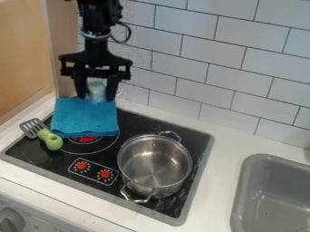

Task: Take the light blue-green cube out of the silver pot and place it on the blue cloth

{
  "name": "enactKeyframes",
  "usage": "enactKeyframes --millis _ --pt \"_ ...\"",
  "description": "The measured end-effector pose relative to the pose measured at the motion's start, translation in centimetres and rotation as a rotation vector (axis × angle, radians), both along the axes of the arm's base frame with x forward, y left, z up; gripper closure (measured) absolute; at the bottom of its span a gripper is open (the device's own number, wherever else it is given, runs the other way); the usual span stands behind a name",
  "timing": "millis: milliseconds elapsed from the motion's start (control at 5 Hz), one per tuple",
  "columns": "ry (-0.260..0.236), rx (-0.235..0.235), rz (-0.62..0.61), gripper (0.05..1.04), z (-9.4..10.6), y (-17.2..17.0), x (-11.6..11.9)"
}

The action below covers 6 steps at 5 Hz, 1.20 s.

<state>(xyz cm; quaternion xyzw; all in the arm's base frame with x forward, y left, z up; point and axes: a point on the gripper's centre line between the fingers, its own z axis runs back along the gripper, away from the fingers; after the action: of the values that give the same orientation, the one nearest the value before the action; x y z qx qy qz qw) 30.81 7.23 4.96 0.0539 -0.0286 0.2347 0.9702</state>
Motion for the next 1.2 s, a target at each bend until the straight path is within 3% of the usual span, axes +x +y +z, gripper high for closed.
enactKeyframes --millis 400,800,1000,1200 --pt "0.009 0.000 0.045 0.486 -1.7 2.0 -0.2" --pt "0.089 -0.028 0.049 0.432 -3.3 1.6 -1.0" --pt "0.102 -0.001 0.103 0.133 -3.2 2.0 -1.3" --pt "0.108 0.000 0.111 0.064 -3.2 2.0 -1.4"
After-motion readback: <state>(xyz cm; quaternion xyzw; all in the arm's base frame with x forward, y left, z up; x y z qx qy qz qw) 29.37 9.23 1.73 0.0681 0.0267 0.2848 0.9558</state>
